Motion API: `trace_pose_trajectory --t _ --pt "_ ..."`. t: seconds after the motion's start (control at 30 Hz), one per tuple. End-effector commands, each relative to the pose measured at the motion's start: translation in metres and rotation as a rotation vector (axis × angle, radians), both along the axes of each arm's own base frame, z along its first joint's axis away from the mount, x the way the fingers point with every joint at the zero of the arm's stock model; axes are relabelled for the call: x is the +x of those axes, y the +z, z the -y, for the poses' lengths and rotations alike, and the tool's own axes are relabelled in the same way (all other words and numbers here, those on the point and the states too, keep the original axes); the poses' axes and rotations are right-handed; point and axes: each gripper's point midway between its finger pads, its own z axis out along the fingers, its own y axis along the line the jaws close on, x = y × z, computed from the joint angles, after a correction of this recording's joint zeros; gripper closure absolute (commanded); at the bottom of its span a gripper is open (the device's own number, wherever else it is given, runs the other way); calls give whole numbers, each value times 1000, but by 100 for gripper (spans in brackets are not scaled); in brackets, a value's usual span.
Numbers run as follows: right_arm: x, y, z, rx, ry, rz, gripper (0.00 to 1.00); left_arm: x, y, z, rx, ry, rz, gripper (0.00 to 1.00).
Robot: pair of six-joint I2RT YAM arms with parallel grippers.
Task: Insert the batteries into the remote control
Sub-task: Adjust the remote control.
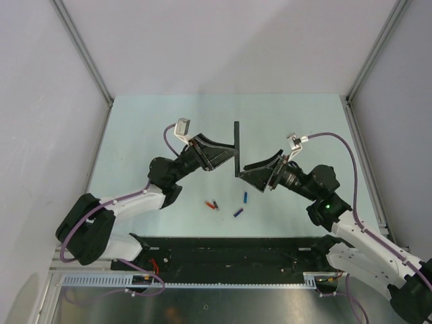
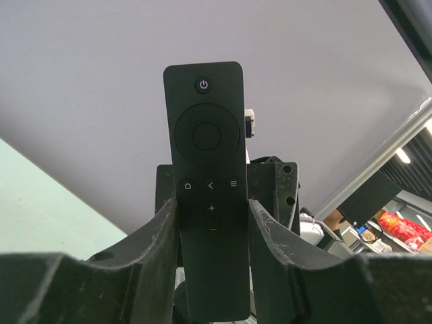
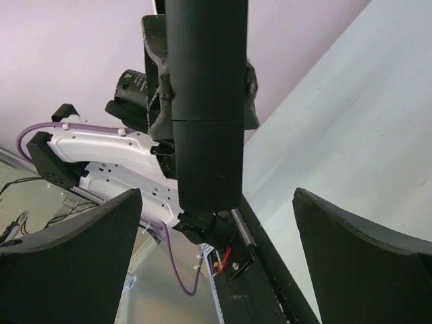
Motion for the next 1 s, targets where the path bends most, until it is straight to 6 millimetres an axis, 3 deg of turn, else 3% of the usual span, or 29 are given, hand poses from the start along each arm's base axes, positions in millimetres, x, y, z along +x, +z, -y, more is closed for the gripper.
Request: trace_pose_trajectory --t 0.0,0.2,0.4,0.73,0.97 --pt "-3 18 -5 45 10 67 2 -7 15 -6 -54 1 31 96" --pt "2 9 -19 2 17 52 6 -8 12 -4 -51 -9 18 96" --pt "6 11 -18 6 -11 62 19 -11 12 -5 -52 -18 19 96" --pt "8 22 -18 25 -21 100 23 -14 10 -4 -50 -30 8 96" --pt "5 20 -22 17 4 101 45 -16 10 -4 -49 -40 2 92"
